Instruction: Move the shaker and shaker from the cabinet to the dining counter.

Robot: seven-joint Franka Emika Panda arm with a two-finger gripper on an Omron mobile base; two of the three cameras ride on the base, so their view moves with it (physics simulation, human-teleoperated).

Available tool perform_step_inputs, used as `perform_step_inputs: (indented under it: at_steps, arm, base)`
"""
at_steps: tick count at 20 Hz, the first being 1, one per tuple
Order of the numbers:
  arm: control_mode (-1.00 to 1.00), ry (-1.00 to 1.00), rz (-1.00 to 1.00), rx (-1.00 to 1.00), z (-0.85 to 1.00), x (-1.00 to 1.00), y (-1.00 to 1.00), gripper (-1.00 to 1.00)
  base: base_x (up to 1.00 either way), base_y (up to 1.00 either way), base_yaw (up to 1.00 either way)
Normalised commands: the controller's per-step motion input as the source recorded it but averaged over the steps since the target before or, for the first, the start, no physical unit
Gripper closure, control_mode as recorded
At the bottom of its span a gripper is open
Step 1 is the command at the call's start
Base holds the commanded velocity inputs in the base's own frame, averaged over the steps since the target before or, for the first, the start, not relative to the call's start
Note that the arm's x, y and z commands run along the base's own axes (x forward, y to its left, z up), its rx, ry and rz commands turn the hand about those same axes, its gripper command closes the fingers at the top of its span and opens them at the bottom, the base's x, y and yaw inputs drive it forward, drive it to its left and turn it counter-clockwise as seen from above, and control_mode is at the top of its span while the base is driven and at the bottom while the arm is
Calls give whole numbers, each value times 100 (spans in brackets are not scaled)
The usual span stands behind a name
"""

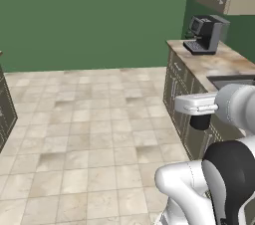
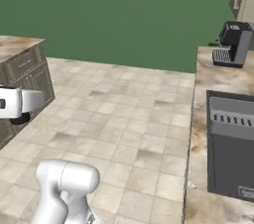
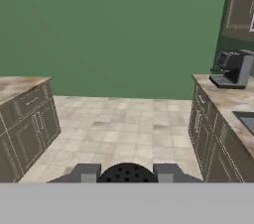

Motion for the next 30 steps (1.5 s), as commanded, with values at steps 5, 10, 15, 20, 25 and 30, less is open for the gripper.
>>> perform_step_inputs:
  at_steps: [5,10,15,20,25,30]
  arm:
    - [100,0,0,0,0,0,0,100]
    - [100,0,0,0,0,0,0,100]
    - [100,0,0,0,0,0,0,100]
    - [100,0,0,0,0,0,0,100]
    - [100,0,0,0,0,0,0,100]
    - [100,0,0,0,0,0,0,100]
  base:
    - [49,10,73]
    - [65,0,73]
    - [66,4,69]
    - [49,10,62]
    - [40,15,38]
    - [27,50,7]
